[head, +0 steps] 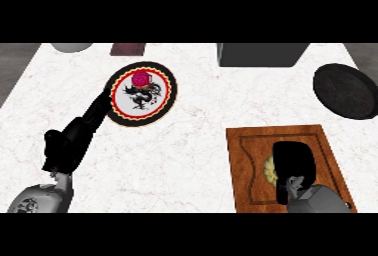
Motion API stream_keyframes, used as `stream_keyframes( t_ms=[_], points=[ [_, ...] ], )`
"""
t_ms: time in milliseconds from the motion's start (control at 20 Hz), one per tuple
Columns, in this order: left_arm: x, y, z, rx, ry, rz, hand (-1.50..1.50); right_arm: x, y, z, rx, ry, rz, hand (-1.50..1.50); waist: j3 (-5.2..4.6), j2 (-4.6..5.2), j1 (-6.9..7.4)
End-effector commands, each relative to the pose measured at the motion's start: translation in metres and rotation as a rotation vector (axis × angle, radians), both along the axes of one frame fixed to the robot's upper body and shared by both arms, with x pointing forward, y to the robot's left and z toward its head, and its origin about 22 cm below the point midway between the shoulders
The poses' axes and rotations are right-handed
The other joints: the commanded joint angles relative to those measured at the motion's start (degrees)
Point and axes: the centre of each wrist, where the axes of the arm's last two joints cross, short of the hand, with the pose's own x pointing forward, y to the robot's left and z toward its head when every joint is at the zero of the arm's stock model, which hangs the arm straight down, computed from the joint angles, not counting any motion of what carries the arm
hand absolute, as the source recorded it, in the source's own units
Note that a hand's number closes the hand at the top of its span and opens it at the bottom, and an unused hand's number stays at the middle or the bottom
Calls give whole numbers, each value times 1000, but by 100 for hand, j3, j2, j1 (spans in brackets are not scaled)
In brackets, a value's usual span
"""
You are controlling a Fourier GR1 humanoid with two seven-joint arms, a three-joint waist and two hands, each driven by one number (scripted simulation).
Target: Pick the squash from the cutting board and place it in the pan
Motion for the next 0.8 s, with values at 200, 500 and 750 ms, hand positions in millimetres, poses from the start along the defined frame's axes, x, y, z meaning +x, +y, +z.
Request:
stream_keyframes(
  t_ms=[200, 500, 750],
  points=[
    [0, 13, 13, 12, -18, -12, 0, 23, 40, 41, 464, -504, -189, 150, 23, 7, 109],
    [-2, 2, -4, 11, 1, -4, 0, 34, 46, 73, 384, -918, -71, 150, 9, 15, 41],
    [2, 6, -7, 4, -4, -3, 0, 46, 46, 81, 415, -1022, -101, 150, 7, 19, 21]
  ],
)
